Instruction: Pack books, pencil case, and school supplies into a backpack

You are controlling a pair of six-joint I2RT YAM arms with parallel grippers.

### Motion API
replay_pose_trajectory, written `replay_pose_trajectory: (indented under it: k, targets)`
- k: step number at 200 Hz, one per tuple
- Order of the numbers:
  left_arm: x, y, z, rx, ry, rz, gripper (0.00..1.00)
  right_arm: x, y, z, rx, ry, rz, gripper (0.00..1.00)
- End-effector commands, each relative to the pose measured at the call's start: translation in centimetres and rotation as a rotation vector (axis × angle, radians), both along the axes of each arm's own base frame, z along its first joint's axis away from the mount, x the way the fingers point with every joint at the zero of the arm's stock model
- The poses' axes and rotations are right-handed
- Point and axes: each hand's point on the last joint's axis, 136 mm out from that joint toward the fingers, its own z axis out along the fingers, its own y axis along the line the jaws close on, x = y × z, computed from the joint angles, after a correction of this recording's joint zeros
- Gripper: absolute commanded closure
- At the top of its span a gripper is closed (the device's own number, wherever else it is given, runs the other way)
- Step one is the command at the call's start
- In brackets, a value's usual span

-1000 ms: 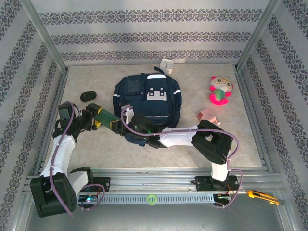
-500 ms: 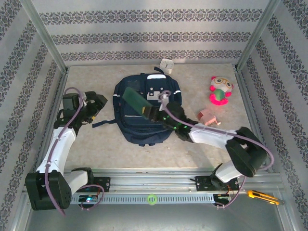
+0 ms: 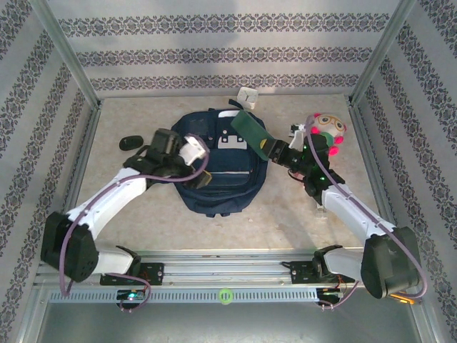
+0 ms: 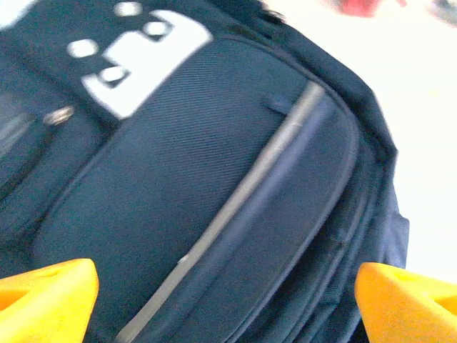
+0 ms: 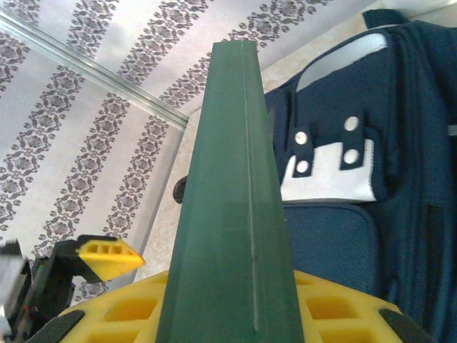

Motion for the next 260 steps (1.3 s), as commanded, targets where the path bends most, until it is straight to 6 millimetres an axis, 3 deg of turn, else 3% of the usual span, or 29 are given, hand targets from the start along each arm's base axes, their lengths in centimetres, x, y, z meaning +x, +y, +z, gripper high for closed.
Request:
replay_pose_trajectory:
  k: [1,21,46,93,122,145,152,164,178,215,237,260]
  targets:
    - [-1.4,-2.2,-2.5,0.22,-0.061,-0.333,0.08,-1.2,-0.5,0.2,0.016,-0.003,0.04,0.78]
    - [-0.6,-3.4,-4.7,0.297,-0.07,-0.393,0.05,-1.3,-1.2,0.1,0.014,-0.003,0.022,0.78]
    - [1.4,-4.9,-5.5,0.298,-0.157,-0.38,0.04,-1.6,-1.5,0.3,0.017,-0.004,0.019,0.78]
    - [3.4,-4.9,-8.1,0.376,-0.161,-0.363,0.03,-1.9,-1.8,-0.1,0.01,-0.001,0.011,0.78]
    - [4.5,-4.8,-8.5,0.408,-0.214,-0.336,0.24,-2.2,-2.1,-0.2,0.01,0.003,0.007,0.78]
    - [4.4,-5.8,-6.2,0.339,-0.259,-0.309,0.47,-2.4,-2.9,-0.1,0.02,0.008,-0.017,0.78]
    - [4.0,-6.1,-5.2,0.309,-0.265,-0.31,0.56,-2.6,-3.2,0.2,0.039,0.014,-0.021,0.78]
    - [3.7,-6.6,-3.1,0.25,-0.291,-0.28,0.81,-3.0,-3.4,1.1,0.073,0.009,-0.019,0.78]
    - [4.1,-6.7,-0.5,0.19,-0.329,-0.205,0.94,-3.5,-3.8,2.2,0.101,0.001,-0.028,0.78]
    - [5.7,-5.8,5.2,0.123,-0.362,-0.016,1.0,-5.6,-6.7,4.5,0.146,-0.018,-0.154,0.78]
    - [6.3,-5.5,8.2,0.075,-0.352,0.068,1.0,-7.4,-8.8,4.3,0.141,-0.004,-0.28,0.78]
    - [6.9,-5.4,11.1,0.009,-0.354,0.138,1.0,-9.0,-9.2,3.1,0.154,0.056,-0.312,0.78]
